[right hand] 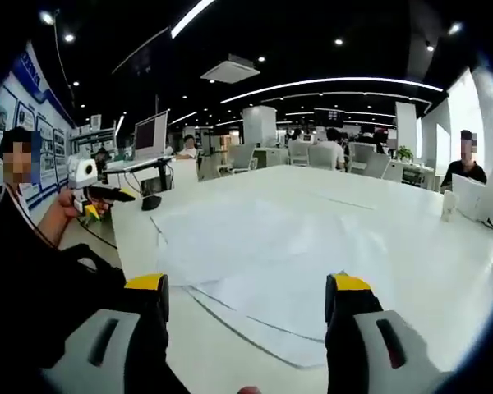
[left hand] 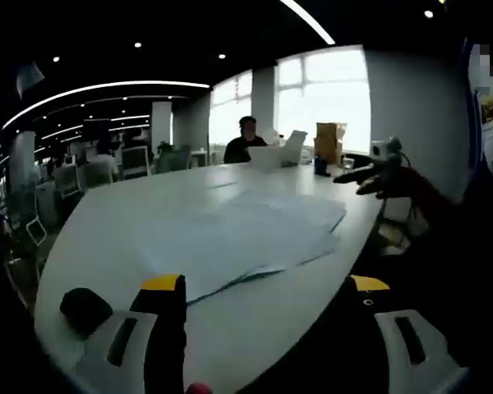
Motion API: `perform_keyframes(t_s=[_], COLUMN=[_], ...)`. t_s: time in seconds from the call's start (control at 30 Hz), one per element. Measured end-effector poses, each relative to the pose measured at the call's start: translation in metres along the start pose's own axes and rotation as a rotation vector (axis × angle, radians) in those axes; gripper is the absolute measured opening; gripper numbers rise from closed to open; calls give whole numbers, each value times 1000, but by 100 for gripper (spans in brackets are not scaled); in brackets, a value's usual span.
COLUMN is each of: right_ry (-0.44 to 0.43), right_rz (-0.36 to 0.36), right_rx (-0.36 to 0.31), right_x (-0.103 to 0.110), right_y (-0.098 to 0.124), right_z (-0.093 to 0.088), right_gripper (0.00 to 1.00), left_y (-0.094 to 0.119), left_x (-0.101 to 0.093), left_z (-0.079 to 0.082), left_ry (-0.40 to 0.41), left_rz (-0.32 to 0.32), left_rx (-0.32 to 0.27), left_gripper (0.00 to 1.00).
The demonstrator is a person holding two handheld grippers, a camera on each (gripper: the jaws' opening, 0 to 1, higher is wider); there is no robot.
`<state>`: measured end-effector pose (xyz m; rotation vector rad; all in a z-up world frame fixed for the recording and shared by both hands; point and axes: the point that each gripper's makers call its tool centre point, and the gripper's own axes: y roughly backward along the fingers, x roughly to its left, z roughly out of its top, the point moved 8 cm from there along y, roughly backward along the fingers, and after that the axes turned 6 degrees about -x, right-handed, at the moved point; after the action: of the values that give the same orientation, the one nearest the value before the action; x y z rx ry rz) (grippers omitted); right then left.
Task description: Organize the stack of printing papers by aligning and flattening the scattered papers on the table
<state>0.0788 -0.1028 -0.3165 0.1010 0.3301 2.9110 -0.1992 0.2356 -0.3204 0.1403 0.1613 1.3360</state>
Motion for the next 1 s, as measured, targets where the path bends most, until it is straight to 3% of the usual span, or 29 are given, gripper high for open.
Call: perform_keyframes(t_s=[1.0], right_ry=[0], right_rz=[9], right_rx=[-6], right_x=[-4], right_y=[-16], right_z=[8], right_gripper=[72], left_y=[-2], left_x=[-2], left_z=[-1], left_ry=[-2], left_rz=[-9], left_rx=[7], left_gripper=[81])
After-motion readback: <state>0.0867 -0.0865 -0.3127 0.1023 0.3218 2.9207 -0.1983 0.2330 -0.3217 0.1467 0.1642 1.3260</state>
